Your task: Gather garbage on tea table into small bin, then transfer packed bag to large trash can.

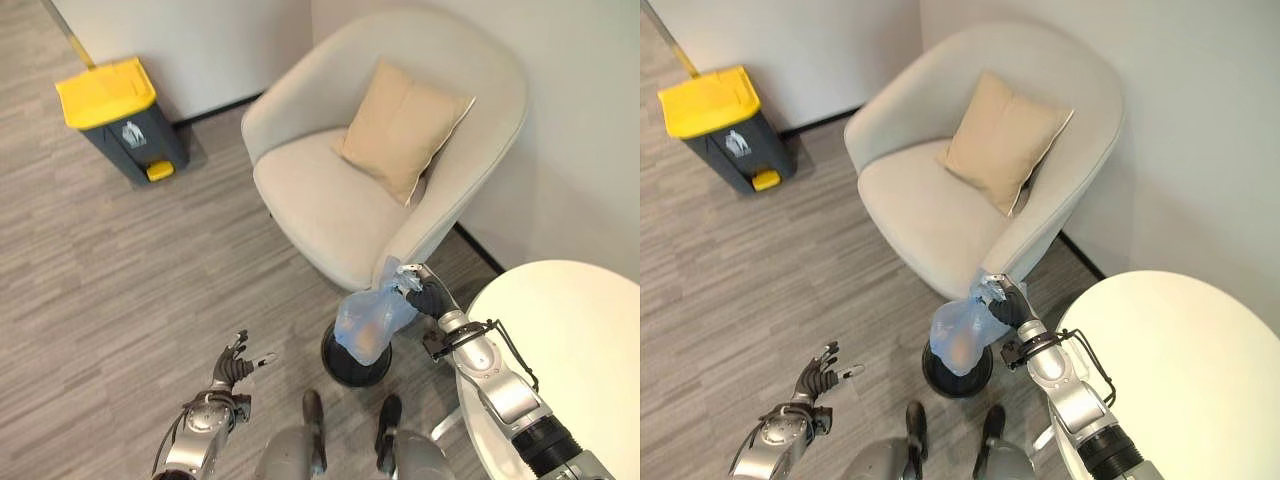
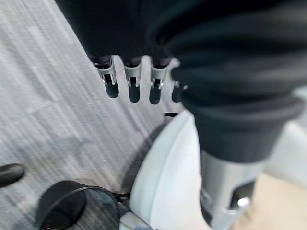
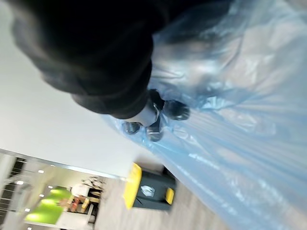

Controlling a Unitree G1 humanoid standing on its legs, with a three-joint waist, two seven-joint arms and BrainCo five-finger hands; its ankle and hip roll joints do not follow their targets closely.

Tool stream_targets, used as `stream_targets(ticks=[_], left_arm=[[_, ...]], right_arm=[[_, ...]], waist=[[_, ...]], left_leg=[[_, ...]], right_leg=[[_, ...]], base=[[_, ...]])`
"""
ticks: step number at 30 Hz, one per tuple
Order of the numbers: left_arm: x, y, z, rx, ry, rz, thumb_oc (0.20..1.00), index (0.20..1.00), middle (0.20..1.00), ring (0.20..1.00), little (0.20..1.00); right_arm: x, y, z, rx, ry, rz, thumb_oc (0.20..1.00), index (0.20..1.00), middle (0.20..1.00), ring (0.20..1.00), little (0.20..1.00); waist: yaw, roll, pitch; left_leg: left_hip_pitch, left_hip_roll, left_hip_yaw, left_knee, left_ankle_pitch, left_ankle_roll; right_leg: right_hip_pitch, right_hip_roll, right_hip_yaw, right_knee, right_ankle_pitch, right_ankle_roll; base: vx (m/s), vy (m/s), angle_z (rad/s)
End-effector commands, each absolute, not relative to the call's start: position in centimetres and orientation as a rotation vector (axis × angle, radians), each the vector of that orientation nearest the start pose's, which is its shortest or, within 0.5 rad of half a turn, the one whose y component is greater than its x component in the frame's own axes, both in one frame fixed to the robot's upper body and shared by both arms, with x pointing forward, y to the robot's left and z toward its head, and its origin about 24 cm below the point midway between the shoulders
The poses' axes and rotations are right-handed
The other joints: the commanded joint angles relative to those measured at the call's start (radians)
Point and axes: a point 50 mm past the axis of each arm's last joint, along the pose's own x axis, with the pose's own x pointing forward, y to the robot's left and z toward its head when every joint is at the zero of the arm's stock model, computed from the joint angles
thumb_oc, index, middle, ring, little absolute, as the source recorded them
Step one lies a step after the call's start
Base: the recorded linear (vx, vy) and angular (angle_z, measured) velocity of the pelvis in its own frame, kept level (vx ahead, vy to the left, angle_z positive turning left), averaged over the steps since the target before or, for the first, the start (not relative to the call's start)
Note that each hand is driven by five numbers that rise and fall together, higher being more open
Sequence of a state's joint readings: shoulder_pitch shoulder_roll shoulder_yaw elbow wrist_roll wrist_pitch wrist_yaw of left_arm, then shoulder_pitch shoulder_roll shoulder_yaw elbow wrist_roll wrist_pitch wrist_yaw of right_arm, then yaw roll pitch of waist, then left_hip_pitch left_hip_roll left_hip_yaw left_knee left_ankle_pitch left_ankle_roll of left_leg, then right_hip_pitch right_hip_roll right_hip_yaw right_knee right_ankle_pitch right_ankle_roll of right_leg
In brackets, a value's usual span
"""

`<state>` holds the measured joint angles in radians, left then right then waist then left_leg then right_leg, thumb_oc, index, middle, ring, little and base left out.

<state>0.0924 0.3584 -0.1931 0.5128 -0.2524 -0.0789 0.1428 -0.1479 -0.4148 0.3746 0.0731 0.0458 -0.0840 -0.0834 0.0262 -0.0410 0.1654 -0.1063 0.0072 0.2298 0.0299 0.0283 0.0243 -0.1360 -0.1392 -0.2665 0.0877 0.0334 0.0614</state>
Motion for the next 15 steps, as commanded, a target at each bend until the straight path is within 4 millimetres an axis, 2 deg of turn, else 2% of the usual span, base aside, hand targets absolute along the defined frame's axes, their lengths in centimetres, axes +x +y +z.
stream_targets(ticks=[1,4,7,9,10,11,13,14,15], left_arm=[[20.7,22.7,-5.6,0.249,0.437,0.064,1.000,1.000,1.000,1.000,1.000],[19.8,22.4,-6.2,0.262,0.470,0.032,1.000,1.000,1.000,1.000,1.000],[20.3,22.0,-5.7,0.291,0.440,-0.005,1.000,1.000,1.000,1.000,1.000],[21.1,22.0,-5.1,0.300,0.411,-0.016,1.000,1.000,1.000,1.000,1.000],[21.2,22.0,-5.0,0.301,0.408,-0.019,1.000,1.000,1.000,1.000,1.000],[21.5,22.0,-4.5,0.306,0.383,-0.021,1.000,1.000,1.000,1.000,1.000],[21.5,22.0,-4.5,0.313,0.384,-0.025,1.000,1.000,1.000,1.000,1.000],[21.8,21.9,-4.2,0.315,0.369,-0.025,1.000,1.000,1.000,1.000,1.000],[22.5,21.3,-3.5,0.298,0.334,-0.041,1.000,1.000,1.000,1.000,1.000]], right_arm=[[28.3,-12.7,9.2,-0.319,-0.271,0.336,0.200,0.200,0.200,0.200,0.200],[28.0,-12.0,9.1,-0.304,-0.270,0.370,0.200,0.200,0.200,0.200,0.200],[28.0,-12.3,9.5,-0.312,-0.290,0.362,0.200,0.200,0.200,0.200,0.200],[28.2,-12.6,10.3,-0.321,-0.325,0.340,0.200,0.200,0.200,0.200,0.200],[28.2,-12.6,10.5,-0.320,-0.331,0.336,0.200,0.200,0.200,0.200,0.200],[28.4,-12.7,10.7,-0.301,-0.342,0.310,0.200,0.200,0.200,0.200,0.200],[28.4,-12.7,10.8,-0.292,-0.342,0.302,0.200,0.200,0.200,0.200,0.200],[28.4,-12.9,10.7,-0.258,-0.340,0.281,0.200,0.200,0.200,0.200,0.200],[28.5,-13.5,11.0,-0.248,-0.341,0.256,0.200,0.200,0.200,0.200,0.200]], waist=[[0.007,0.011,0.027],[0.017,0.020,0.013],[0.008,0.018,0.031],[0.011,0.019,0.028],[0.013,0.020,0.023],[0.037,0.011,0.017],[0.043,0.004,0.018],[0.057,0.008,0.016],[0.055,0.035,0.039]], left_leg=[[0.006,-0.008,-0.090,-0.040,-0.024,-0.038],[0.062,-0.011,-0.079,-0.068,-0.028,-0.029],[0.049,-0.011,-0.094,-0.053,-0.018,-0.025],[0.006,-0.002,-0.113,-0.027,-0.001,-0.022],[-0.010,0.002,-0.121,-0.022,0.005,-0.022],[-0.082,-0.002,-0.142,0.007,0.034,-0.027],[-0.113,-0.005,-0.149,0.014,0.052,-0.033],[-0.173,0.001,-0.159,0.016,0.116,-0.073],[-0.225,0.015,-0.181,-0.009,0.180,-0.123]], right_leg=[[0.022,-0.008,0.008,0.045,-0.088,0.059],[0.044,-0.015,0.033,0.066,-0.079,0.075],[0.025,0.018,0.126,0.143,-0.120,0.074],[0.020,0.062,0.187,0.237,-0.172,0.058],[0.015,0.078,0.201,0.258,-0.179,0.053],[0.062,0.112,0.234,0.234,-0.223,0.029],[0.088,0.126,0.251,0.183,-0.234,0.015],[0.122,0.159,0.272,0.072,-0.235,-0.013],[0.113,0.194,0.261,0.017,-0.215,-0.029]], base=[[0.04,0.054,-0.13],[0.04,0.065,-0.29],[-0.10,-0.005,-0.15],[-0.25,-0.099,0.46],[-0.38,-0.247,1.03],[-0.33,-0.256,0.94],[-0.26,-0.214,0.42],[-0.47,-0.267,0.01],[-0.70,-0.289,0.22]])
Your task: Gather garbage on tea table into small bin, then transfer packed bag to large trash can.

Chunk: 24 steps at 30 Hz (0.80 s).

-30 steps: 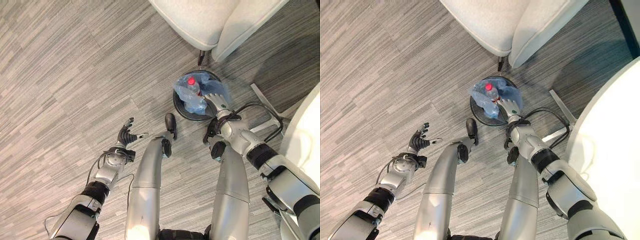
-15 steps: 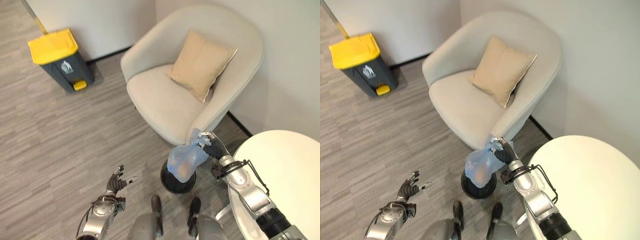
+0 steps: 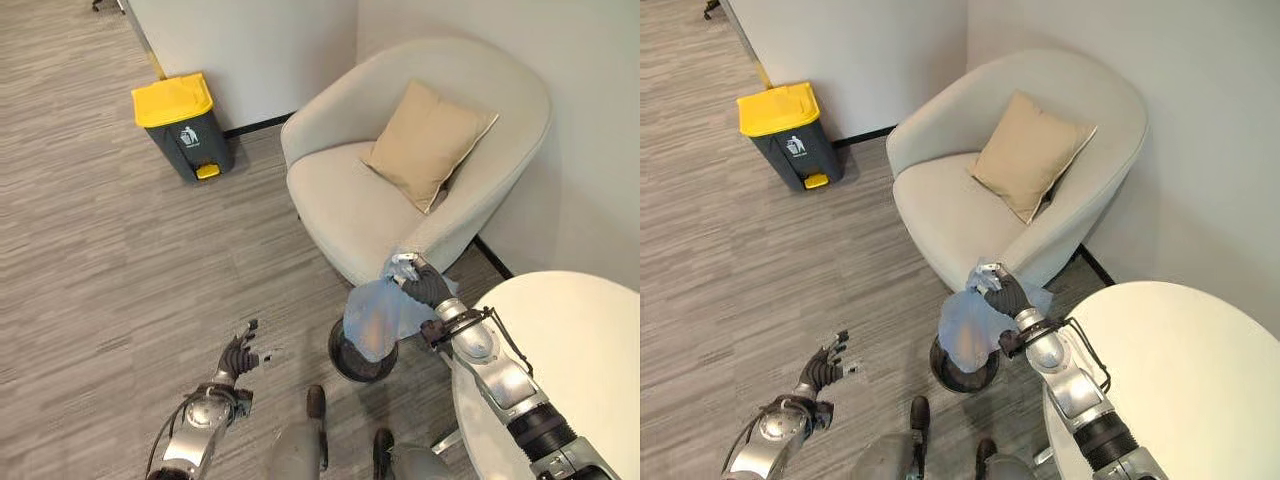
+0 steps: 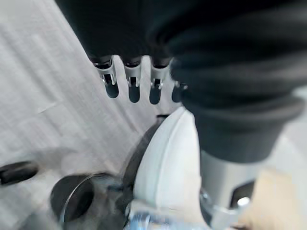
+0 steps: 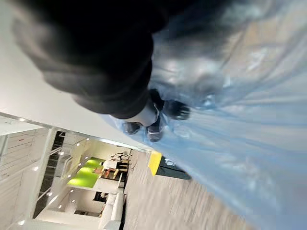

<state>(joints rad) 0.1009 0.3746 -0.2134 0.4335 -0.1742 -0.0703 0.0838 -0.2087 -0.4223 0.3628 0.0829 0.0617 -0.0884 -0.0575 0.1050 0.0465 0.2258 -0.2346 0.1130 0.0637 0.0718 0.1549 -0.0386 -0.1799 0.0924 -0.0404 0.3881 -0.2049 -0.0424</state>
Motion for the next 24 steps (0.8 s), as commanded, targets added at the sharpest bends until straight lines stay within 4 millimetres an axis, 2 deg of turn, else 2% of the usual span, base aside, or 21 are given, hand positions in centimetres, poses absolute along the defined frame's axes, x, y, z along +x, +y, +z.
stream_targets(ticks=[1,2,3,4,5,6,7,9,11,14,17,20,24], left_arm=[[23.1,20.7,-2.8,0.291,0.300,-0.058,1.000,1.000,1.000,1.000,1.000],[23.6,20.4,-2.2,0.287,0.268,-0.065,1.000,1.000,1.000,1.000,1.000],[24.1,19.7,-1.2,0.288,0.217,-0.102,1.000,1.000,1.000,1.000,1.000],[24.1,19.7,-1.2,0.288,0.217,-0.102,1.000,1.000,1.000,1.000,1.000],[24.4,19.2,-0.8,0.289,0.193,-0.126,1.000,1.000,1.000,1.000,1.000],[24.4,19.2,-0.8,0.289,0.193,-0.125,1.000,1.000,1.000,1.000,1.000],[24.9,18.7,0.0,0.303,0.152,-0.154,1.000,1.000,1.000,1.000,1.000],[25.1,18.0,0.5,0.320,0.128,-0.194,1.000,1.000,1.000,1.000,1.000],[25.2,17.7,1.2,0.350,0.095,-0.221,1.000,1.000,1.000,1.000,1.000],[25.6,17.0,2.3,0.413,0.032,-0.281,1.000,1.000,1.000,1.000,1.000],[25.8,16.6,2.9,0.442,0.001,-0.303,1.000,1.000,1.000,1.000,1.000],[25.6,16.3,3.1,0.485,-0.017,-0.340,1.000,1.000,1.000,1.000,1.000],[25.6,15.5,3.2,0.522,-0.032,-0.380,1.000,1.000,1.000,1.000,1.000]], right_arm=[[28.6,-13.8,11.2,-0.257,-0.344,0.251,0.200,0.200,0.200,0.200,0.200],[28.7,-14.0,11.3,-0.261,-0.347,0.249,0.200,0.200,0.200,0.200,0.200],[28.5,-14.2,11.1,-0.262,-0.332,0.258,0.200,0.200,0.200,0.200,0.200],[28.5,-14.2,11.1,-0.262,-0.332,0.258,0.200,0.200,0.200,0.200,0.200],[28.4,-14.3,11.0,-0.254,-0.324,0.269,0.200,0.200,0.200,0.200,0.200],[28.4,-14.3,11.1,-0.254,-0.325,0.269,0.200,0.200,0.200,0.200,0.200],[28.4,-14.5,10.9,-0.235,-0.310,0.266,0.200,0.200,0.200,0.200,0.200],[28.4,-14.7,10.7,-0.216,-0.302,0.259,0.200,0.200,0.200,0.200,0.200],[28.4,-14.8,10.9,-0.203,-0.306,0.258,0.200,0.200,0.200,0.200,0.200],[28.6,-14.2,11.3,-0.177,-0.320,0.289,0.200,0.200,0.200,0.200,0.200],[28.6,-13.3,11.7,-0.154,-0.332,0.334,0.200,0.200,0.200,0.200,0.200],[28.6,-11.6,11.9,-0.145,-0.334,0.432,0.200,0.200,0.200,0.200,0.200],[28.5,-9.9,12.6,-0.132,-0.363,0.506,0.200,0.200,0.200,0.200,0.200]], waist=[[-0.043,-0.054,-0.002],[-0.063,-0.062,0.001],[-0.090,-0.093,-0.006],[-0.091,-0.092,-0.007],[-0.104,-0.103,-0.017],[-0.106,-0.104,-0.018],[-0.121,-0.108,-0.030],[-0.131,-0.104,-0.045],[-0.133,-0.097,-0.062],[-0.127,-0.107,-0.081],[-0.119,-0.123,-0.090],[-0.105,-0.145,-0.108],[-0.099,-0.154,-0.119]], left_leg=[[-0.107,-0.099,-0.008,-0.018,0.008,-0.046],[-0.104,-0.094,0.018,0.044,-0.043,-0.027],[-0.065,-0.094,0.043,0.169,-0.168,-0.007],[-0.068,-0.094,0.042,0.168,-0.165,-0.007],[-0.005,-0.084,0.043,0.193,-0.236,-0.005],[-0.007,-0.085,0.042,0.189,-0.231,-0.005],[0.061,-0.064,0.047,0.189,-0.269,-0.008],[0.089,-0.056,0.062,0.135,-0.246,-0.012],[0.133,-0.056,0.075,0.031,-0.234,-0.019],[0.181,-0.068,0.075,-0.043,-0.222,-0.021],[0.206,-0.076,0.083,-0.062,-0.223,-0.015],[0.232,-0.082,0.090,-0.075,-0.228,-0.005],[0.251,-0.086,0.093,-0.094,-0.226,-0.002]], right_leg=[[0.130,-0.051,0.003,-0.280,0.035,0.075],[0.106,-0.071,-0.025,-0.287,0.057,0.081],[0.087,-0.118,-0.066,-0.312,0.095,0.089],[0.085,-0.117,-0.068,-0.314,0.098,0.088],[0.083,-0.132,-0.086,-0.333,0.112,0.091],[0.081,-0.133,-0.087,-0.335,0.115,0.090],[0.081,-0.139,-0.112,-0.353,0.122,0.096],[0.085,-0.142,-0.139,-0.373,0.136,0.100],[0.093,-0.142,-0.157,-0.389,0.153,0.111],[0.108,-0.149,-0.158,-0.404,0.172,0.124],[0.119,-0.153,-0.147,-0.406,0.181,0.132],[0.137,-0.158,-0.138,-0.408,0.183,0.144],[0.152,-0.161,-0.136,-0.412,0.182,0.149]], base=[[-0.68,-0.173,1.24],[-0.56,-0.072,1.62],[-0.34,-0.049,1.63],[-0.22,-0.045,0.94],[-0.05,-0.013,1.00],[-0.05,0.000,0.77],[-0.03,0.032,0.74],[0.00,0.052,0.60],[0.02,0.094,0.78],[0.01,0.129,0.11],[0.02,0.103,-0.23],[0.06,0.079,-0.40],[0.04,0.036,-0.01]])
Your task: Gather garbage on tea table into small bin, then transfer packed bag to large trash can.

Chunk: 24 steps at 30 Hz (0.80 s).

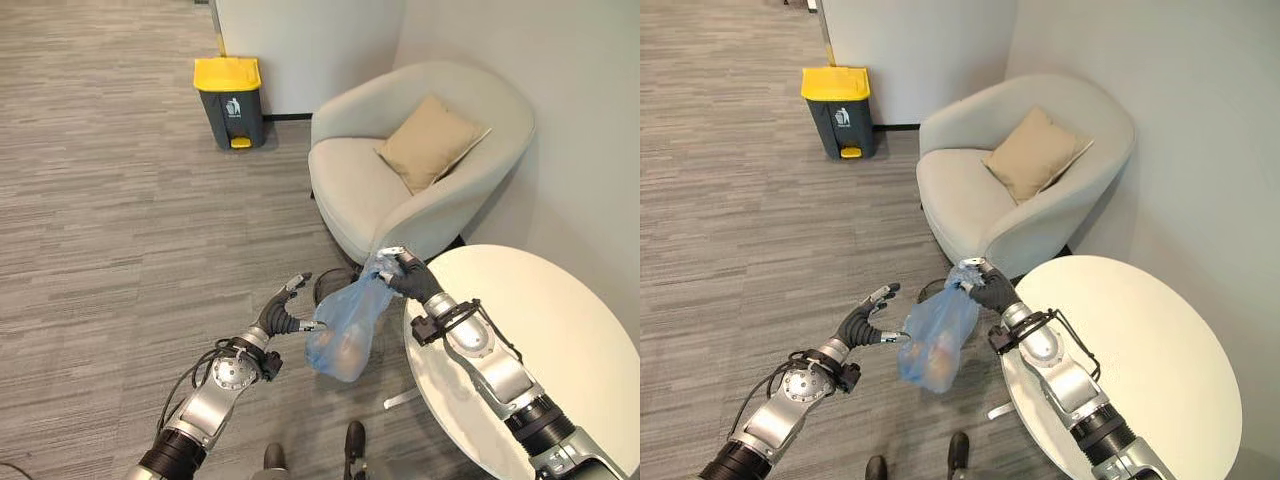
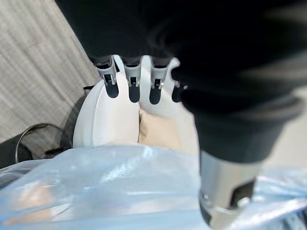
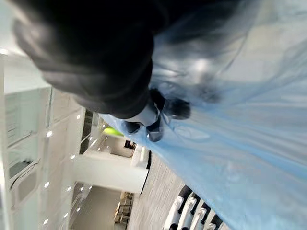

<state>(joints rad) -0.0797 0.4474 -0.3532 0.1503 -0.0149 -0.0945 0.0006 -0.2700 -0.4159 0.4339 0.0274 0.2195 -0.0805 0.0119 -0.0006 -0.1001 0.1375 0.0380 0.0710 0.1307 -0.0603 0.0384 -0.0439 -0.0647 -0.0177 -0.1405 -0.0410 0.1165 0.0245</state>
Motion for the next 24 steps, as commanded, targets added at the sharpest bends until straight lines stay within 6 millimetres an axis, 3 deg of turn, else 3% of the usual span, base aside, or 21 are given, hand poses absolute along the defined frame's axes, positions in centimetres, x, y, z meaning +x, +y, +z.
stream_targets(ticks=[1,8,16,18,24], left_arm=[[25.8,15.0,3.2,0.517,-0.037,-0.391,1.000,1.000,1.000,1.000,1.000],[27.3,11.9,3.7,0.491,-0.077,-0.434,1.000,1.000,1.000,1.000,1.000],[28.2,10.9,3.8,0.515,-0.087,-0.433,1.000,1.000,1.000,1.000,1.000],[28.6,10.3,3.4,0.523,-0.067,-0.434,1.000,1.000,1.000,1.000,1.000],[29.2,8.6,3.4,0.552,-0.072,-0.471,1.000,1.000,1.000,1.000,1.000]], right_arm=[[28.4,-9.0,13.2,-0.115,-0.387,0.540,0.200,0.200,0.200,0.200,0.200],[27.8,-5.2,16.0,-0.027,-0.490,0.684,0.200,0.200,0.200,0.200,0.200],[27.3,-2.4,18.4,0.006,-0.572,0.787,0.200,0.200,0.200,0.200,0.200],[27.2,-0.7,19.7,0.018,-0.611,0.832,0.200,0.200,0.200,0.200,0.200],[26.7,2.2,21.1,0.031,-0.640,0.909,0.200,0.200,0.200,0.200,0.200]], waist=[[0.007,-0.009,-0.035],[-0.006,-0.013,-0.051],[-0.005,-0.016,-0.059],[0.003,-0.023,-0.063],[0.021,-0.036,-0.064]], left_leg=[[-0.015,-0.045,0.027,0.031,-0.109,0.005],[0.006,-0.048,0.034,0.013,-0.107,0.012],[0.020,-0.050,0.043,0.006,-0.107,0.015],[0.021,-0.050,0.042,0.004,-0.106,0.016],[0.020,-0.050,0.037,0.004,-0.103,0.018]], right_leg=[[0.041,-0.051,-0.034,0.015,-0.138,0.084],[0.046,-0.053,-0.024,0.016,-0.133,0.088],[0.052,-0.053,-0.019,0.015,-0.130,0.089],[0.053,-0.054,-0.020,0.015,-0.128,0.090],[0.055,-0.056,-0.027,0.015,-0.123,0.091]], base=[[0.04,0.040,0.06],[0.01,0.028,-0.03],[0.01,0.016,-0.02],[0.00,0.000,0.00],[0.00,0.001,0.01]])
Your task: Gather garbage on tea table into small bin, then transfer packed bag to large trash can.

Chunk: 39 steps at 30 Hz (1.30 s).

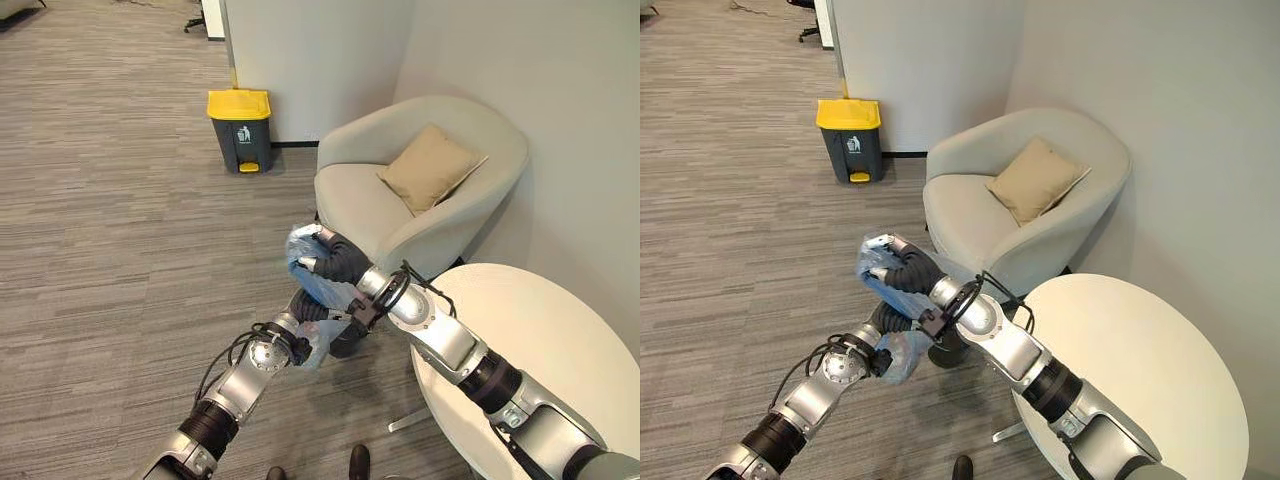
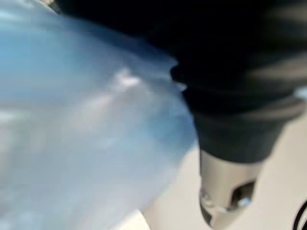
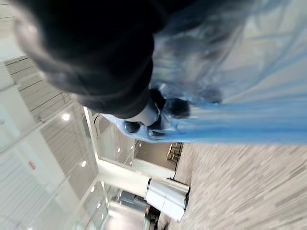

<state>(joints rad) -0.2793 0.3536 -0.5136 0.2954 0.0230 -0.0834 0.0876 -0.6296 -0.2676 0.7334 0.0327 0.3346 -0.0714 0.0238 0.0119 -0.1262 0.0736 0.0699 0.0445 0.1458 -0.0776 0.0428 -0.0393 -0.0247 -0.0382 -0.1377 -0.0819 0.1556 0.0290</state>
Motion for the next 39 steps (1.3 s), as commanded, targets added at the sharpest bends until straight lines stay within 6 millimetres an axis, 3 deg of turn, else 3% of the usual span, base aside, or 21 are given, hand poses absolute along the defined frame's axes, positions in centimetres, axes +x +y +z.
stream_targets(ticks=[1,7,8,9,10,13,19,25,26,27,28,31,34,39], left_arm=[[29.3,8.4,3.5,0.554,-0.076,-0.474,1.000,1.000,1.000,1.000,1.000],[30.4,6.8,4.8,0.538,-0.124,-0.453,1.000,1.000,1.000,1.000,1.000],[30.6,6.7,5.1,0.531,-0.135,-0.444,0.812,0.812,0.812,0.812,0.812],[30.6,6.7,5.2,0.531,-0.135,-0.444,0.398,0.398,0.398,0.398,0.398],[31.3,6.4,6.3,0.498,-0.172,-0.414,0.200,0.200,0.200,0.200,0.200],[31.9,6.6,8.1,0.411,-0.224,-0.363,0.200,0.200,0.200,0.200,0.200],[31.9,7.4,8.7,0.330,-0.237,-0.318,0.200,0.200,0.200,0.200,0.200],[31.5,8.8,8.9,0.278,-0.244,-0.270,0.200,0.200,0.200,0.200,0.200],[31.4,9.2,8.9,0.273,-0.246,-0.262,0.200,0.200,0.200,0.200,0.200],[31.3,9.3,8.9,0.269,-0.248,-0.259,0.200,0.200,0.200,0.200,0.200],[31.0,10.0,9.2,0.268,-0.266,-0.248,0.200,0.200,0.200,0.200,0.200],[30.7,10.5,9.4,0.254,-0.281,-0.232,0.200,0.200,0.200,0.200,0.200],[29.8,12.2,9.6,0.223,-0.299,-0.179,0.200,0.200,0.200,0.200,0.200],[28.8,13.6,9.1,0.207,-0.285,-0.138,0.200,0.200,0.200,0.200,0.200]], right_arm=[[26.5,2.6,21.3,0.036,-0.645,0.919,0.200,0.200,0.200,0.200,0.200],[25.6,4.6,21.3,0.111,-0.613,0.985,0.200,0.200,0.200,0.200,0.200],[25.5,4.8,21.2,0.117,-0.605,0.992,0.200,0.200,0.200,0.200,0.200],[25.5,4.8,21.2,0.117,-0.605,0.993,0.200,0.200,0.200,0.200,0.200],[25.3,5.1,21.0,0.129,-0.595,1.008,0.200,0.200,0.200,0.200,0.200],[25.4,5.2,20.4,0.110,-0.579,1.014,0.200,0.200,0.200,0.200,0.200],[25.7,4.6,20.0,0.057,-0.583,0.994,0.200,0.200,0.200,0.200,0.200],[26.1,3.0,20.1,-0.109,-0.665,0.924,0.200,0.200,0.200,0.200,0.200],[26.3,2.6,20.2,-0.153,-0.683,0.906,0.278,0.278,0.278,0.278,0.278],[26.4,2.4,20.2,-0.186,-0.696,0.897,0.586,0.586,0.586,0.586,0.586],[26.7,1.5,20.4,-0.300,-0.744,0.852,1.000,1.000,1.000,1.000,1.000],[26.9,0.7,20.6,-0.389,-0.789,0.809,1.000,1.000,1.000,1.000,1.000],[26.9,-1.7,21.8,-0.616,-0.945,0.658,1.000,1.000,1.000,1.000,1.000],[26.3,-3.8,21.3,-0.703,-0.986,0.567,1.000,1.000,1.000,1.000,1.000]], waist=[[0.010,-0.012,-0.001],[0.016,-0.020,0.000],[0.015,-0.020,0.000],[0.015,-0.020,0.000],[0.012,-0.020,0.001],[0.007,-0.015,0.000],[0.006,-0.009,0.000],[0.004,-0.004,-0.002],[0.003,-0.004,-0.003],[0.003,-0.003,-0.003],[0.003,-0.001,-0.005],[0.002,-0.002,-0.005],[0.000,0.000,-0.009],[-0.006,0.006,-0.012]], left_leg=[[-0.012,-0.023,0.021,0.020,-0.108,0.013],[-0.014,-0.025,0.021,0.020,-0.105,0.014],[-0.014,-0.025,0.020,0.020,-0.104,0.015],[-0.014,-0.025,0.020,0.020,-0.104,0.015],[-0.013,-0.027,0.019,0.019,-0.103,0.015],[-0.011,-0.029,0.019,0.013,-0.098,0.015],[-0.009,-0.031,0.019,0.009,-0.095,0.015],[-0.002,-0.032,0.019,0.002,-0.093,0.016],[-0.001,-0.032,0.019,0.001,-0.094,0.016],[-0.001,-0.032,0.019,0.001,-0.094,0.016],[0.001,-0.032,0.018,0.001,-0.095,0.016],[0.003,-0.031,0.017,0.001,-0.096,0.017],[0.008,-0.031,0.017,0.000,-0.099,0.018],[0.014,-0.031,0.021,0.000,-0.103,0.020]], right_leg=[[0.014,-0.036,-0.030,0.056,-0.161,0.086],[0.014,-0.039,-0.032,0.058,-0.158,0.087],[0.014,-0.039,-0.032,0.058,-0.158,0.087],[0.014,-0.039,-0.032,0.058,-0.158,0.087],[0.013,-0.041,-0.031,0.059,-0.156,0.088],[0.013,-0.044,-0.032,0.062,-0.156,0.088],[0.013,-0.048,-0.034,0.062,-0.154,0.089],[0.019,-0.049,-0.036,0.058,-0.155,0.089],[0.020,-0.050,-0.036,0.057,-0.156,0.089],[0.020,-0.050,-0.036,0.057,-0.156,0.089],[0.022,-0.050,-0.035,0.055,-0.157,0.090],[0.024,-0.050,-0.034,0.055,-0.157,0.091],[0.029,-0.050,-0.033,0.053,-0.159,0.094],[0.034,-0.050,-0.028,0.052,-0.159,0.096]], base=[[0.00,0.000,0.00],[0.00,0.000,0.00],[0.00,0.000,0.00],[0.00,0.000,0.00],[0.00,0.000,0.00],[0.00,0.000,0.00],[0.00,0.000,0.00],[0.00,0.000,0.00],[0.00,0.000,0.00],[0.03,-0.009,0.00],[0.00,0.000,0.00],[0.00,0.000,0.00],[0.00,0.000,0.00],[0.00,0.000,0.00]])
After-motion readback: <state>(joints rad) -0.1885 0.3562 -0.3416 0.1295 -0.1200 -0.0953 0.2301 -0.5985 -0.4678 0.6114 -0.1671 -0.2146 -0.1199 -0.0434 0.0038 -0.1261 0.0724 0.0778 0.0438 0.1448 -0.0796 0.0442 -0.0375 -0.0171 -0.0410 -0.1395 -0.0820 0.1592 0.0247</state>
